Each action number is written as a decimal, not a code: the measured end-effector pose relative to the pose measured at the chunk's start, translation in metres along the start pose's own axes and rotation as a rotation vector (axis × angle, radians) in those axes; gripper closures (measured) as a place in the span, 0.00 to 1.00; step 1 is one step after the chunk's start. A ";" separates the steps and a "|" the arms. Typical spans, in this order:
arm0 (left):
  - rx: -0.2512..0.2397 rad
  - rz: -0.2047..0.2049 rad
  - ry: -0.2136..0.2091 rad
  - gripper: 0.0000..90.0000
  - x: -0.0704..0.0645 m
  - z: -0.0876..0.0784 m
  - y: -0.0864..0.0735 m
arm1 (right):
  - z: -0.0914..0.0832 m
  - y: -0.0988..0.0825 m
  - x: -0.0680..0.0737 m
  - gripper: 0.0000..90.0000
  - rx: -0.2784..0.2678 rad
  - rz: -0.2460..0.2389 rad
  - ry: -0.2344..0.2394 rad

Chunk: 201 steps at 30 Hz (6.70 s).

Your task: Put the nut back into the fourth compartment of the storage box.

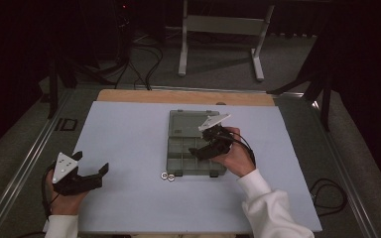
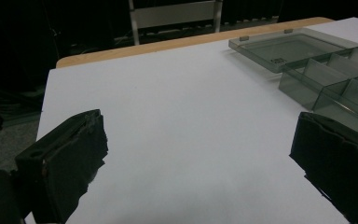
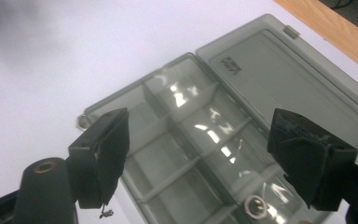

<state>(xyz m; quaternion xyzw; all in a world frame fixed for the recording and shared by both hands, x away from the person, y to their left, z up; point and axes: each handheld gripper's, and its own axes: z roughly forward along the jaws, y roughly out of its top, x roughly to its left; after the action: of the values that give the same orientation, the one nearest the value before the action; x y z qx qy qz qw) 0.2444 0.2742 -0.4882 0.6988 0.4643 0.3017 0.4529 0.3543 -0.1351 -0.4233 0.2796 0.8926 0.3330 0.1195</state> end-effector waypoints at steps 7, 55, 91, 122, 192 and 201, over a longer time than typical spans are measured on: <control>0.000 0.001 0.000 0.04 0.000 0.000 0.000 | 0.007 0.006 0.015 0.23 0.005 -0.042 0.030; -0.004 -0.001 -0.001 0.04 0.000 -0.001 0.000 | 0.060 0.009 0.098 0.26 0.054 -0.185 0.248; -0.005 -0.002 -0.003 0.04 0.001 -0.001 0.000 | 0.103 -0.012 0.124 0.17 0.200 -0.279 0.224; -0.003 0.002 -0.002 0.04 0.000 -0.001 0.000 | 0.105 -0.013 0.129 0.26 0.173 -0.290 0.310; -0.001 0.002 -0.002 0.04 0.000 0.000 0.000 | 0.091 -0.002 0.117 0.78 0.256 -0.249 0.195; 0.000 0.001 -0.001 0.04 0.000 0.000 0.000 | 0.080 0.001 0.110 0.78 0.234 -0.223 0.184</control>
<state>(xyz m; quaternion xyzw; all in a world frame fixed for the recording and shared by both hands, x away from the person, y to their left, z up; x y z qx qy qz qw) 0.2444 0.2747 -0.4882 0.6991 0.4637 0.3016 0.4531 0.2969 -0.0281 -0.4853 0.1591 0.9578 0.2358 0.0403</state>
